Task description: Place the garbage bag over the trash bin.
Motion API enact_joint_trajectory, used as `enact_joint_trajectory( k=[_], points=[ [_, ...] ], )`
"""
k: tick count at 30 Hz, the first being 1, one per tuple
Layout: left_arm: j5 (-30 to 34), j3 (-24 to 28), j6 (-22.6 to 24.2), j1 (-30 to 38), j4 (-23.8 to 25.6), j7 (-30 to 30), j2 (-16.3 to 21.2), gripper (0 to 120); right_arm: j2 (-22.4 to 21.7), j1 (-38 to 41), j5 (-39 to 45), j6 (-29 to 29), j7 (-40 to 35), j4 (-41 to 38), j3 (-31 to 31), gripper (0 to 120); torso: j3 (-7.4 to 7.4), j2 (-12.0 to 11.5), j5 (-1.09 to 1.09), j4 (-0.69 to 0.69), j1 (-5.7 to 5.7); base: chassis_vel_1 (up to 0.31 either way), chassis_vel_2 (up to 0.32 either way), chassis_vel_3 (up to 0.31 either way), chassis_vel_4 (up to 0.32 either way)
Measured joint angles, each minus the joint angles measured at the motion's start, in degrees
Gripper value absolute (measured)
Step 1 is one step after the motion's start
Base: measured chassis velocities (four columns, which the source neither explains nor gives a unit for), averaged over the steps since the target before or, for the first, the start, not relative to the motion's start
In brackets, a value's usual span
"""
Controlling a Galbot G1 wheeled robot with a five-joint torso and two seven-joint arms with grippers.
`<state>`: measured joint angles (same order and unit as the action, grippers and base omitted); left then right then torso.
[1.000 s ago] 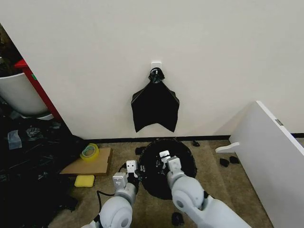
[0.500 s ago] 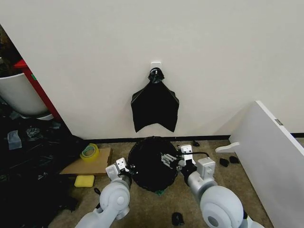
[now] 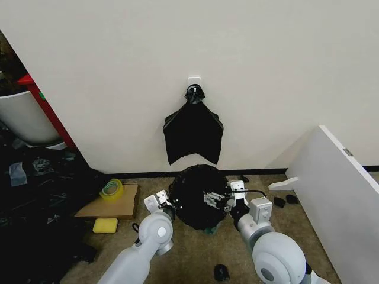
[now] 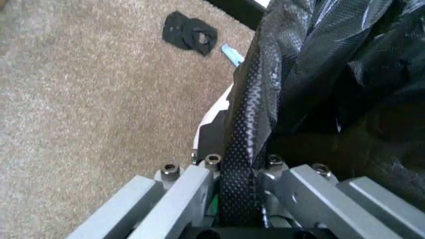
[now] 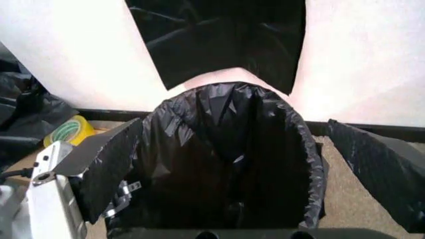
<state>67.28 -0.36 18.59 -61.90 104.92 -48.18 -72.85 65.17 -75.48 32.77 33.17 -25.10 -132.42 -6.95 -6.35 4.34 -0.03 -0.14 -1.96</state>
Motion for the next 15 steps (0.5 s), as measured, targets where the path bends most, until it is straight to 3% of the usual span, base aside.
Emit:
enact_joint_trajectory(
  k=[11,13,15],
  points=[
    [-2.71,-0.21,-0.75,-0.44,1.07,-0.51,1.25,0,-0.1,0.24,0.44,-0.05,-0.64,0.57,-0.32,100,0.0,0.0,0.0,-0.01,0.0,0.0,0.0,0.0,0.0],
    [-2.94,-0.36,-0.65,-0.51,1.19,-0.02,1.41,2,-0.08,0.34,0.49,-0.05,-0.84,0.62,-0.2,100,0.0,0.0,-0.01,0.0,0.0,0.0,0.0,0.0,0.0],
    [-2.95,-0.91,-0.34,-0.94,1.59,0.69,1.49,13,0.03,0.41,0.54,-0.05,-1.07,0.74,0.04,100,0.0,0.0,-0.01,-0.01,0.0,0.0,0.0,0.0,0.0]
  ],
)
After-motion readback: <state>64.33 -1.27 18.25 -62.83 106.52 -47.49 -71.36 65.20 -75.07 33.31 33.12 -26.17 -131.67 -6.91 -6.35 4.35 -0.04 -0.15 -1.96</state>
